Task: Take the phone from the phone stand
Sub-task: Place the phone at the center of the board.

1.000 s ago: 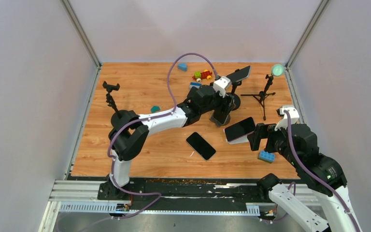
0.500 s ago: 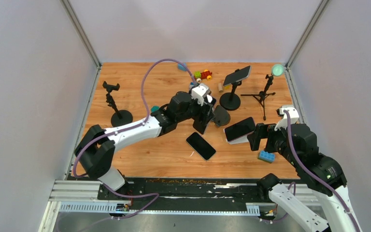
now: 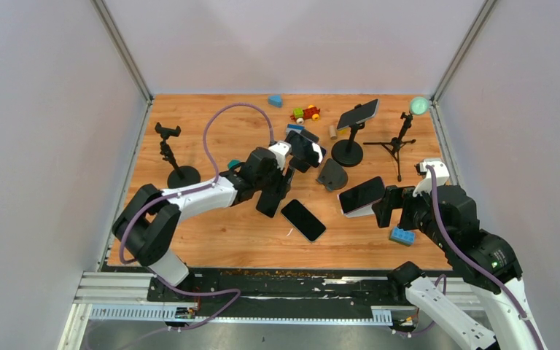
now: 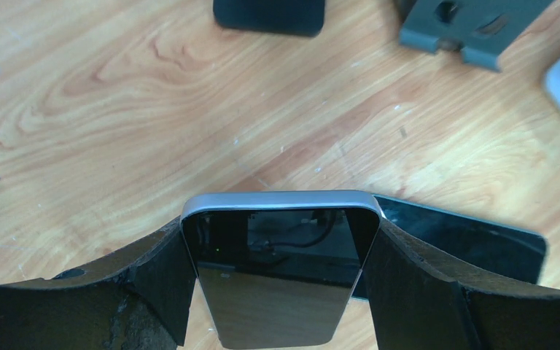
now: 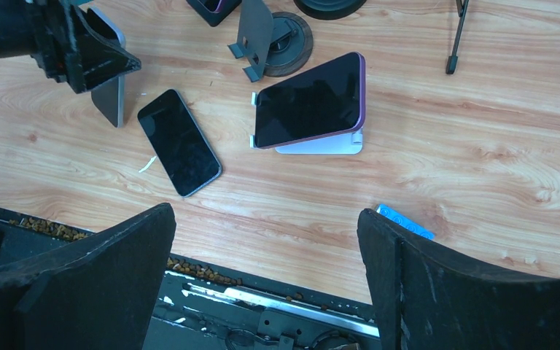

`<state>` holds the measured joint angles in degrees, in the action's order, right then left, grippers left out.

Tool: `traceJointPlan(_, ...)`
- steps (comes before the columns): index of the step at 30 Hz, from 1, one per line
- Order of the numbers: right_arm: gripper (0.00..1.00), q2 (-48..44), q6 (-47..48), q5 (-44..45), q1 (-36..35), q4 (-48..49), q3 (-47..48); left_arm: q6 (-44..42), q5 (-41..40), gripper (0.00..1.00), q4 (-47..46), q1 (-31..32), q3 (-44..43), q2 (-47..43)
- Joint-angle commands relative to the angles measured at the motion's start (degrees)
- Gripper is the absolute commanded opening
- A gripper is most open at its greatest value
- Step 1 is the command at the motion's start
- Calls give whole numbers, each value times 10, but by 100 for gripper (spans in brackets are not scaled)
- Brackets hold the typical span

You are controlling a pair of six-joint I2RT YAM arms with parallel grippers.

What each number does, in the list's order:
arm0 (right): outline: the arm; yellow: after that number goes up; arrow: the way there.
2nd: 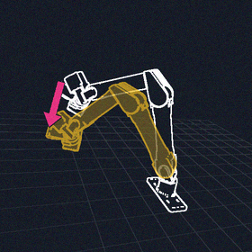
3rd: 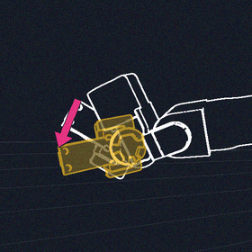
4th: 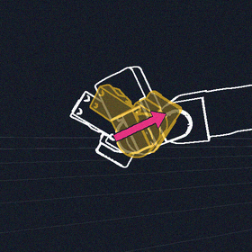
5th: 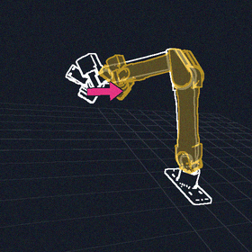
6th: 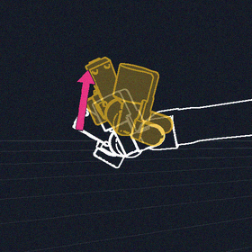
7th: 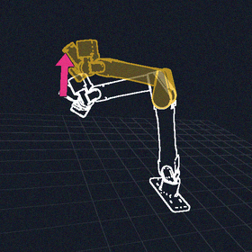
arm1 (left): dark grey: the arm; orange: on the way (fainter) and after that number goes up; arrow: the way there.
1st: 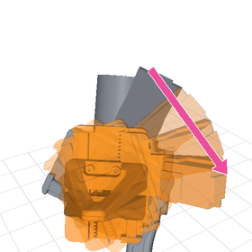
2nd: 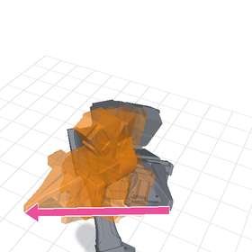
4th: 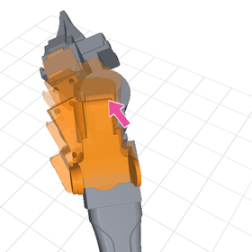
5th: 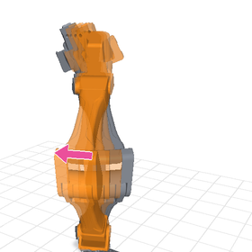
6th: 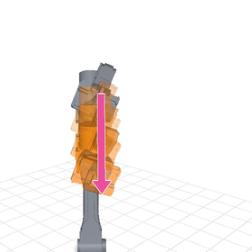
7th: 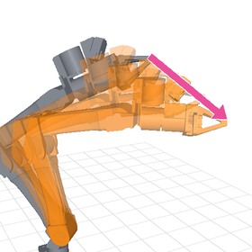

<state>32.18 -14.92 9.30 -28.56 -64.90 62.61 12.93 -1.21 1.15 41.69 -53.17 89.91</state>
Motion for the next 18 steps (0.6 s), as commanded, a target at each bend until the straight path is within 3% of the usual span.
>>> traceJointPlan(1, 97, 3, -3, -4, 2, 4, 4, -2, -43, 0, -17, 2, -2, 26)
traceJointPlan(12, 97, 7, -3, -5, 2, 3, 1, -38, -66, 1, -27, 1, -29, 109)
traceJointPlan(16, 97, 8, -3, -4, 3, 4, 0, -41, -59, 8, -21, 1, -47, 132)
traceJointPlan(18, 97, 8, -3, -5, 3, 4, -1, -41, -59, 18, -20, 1, -51, 141)
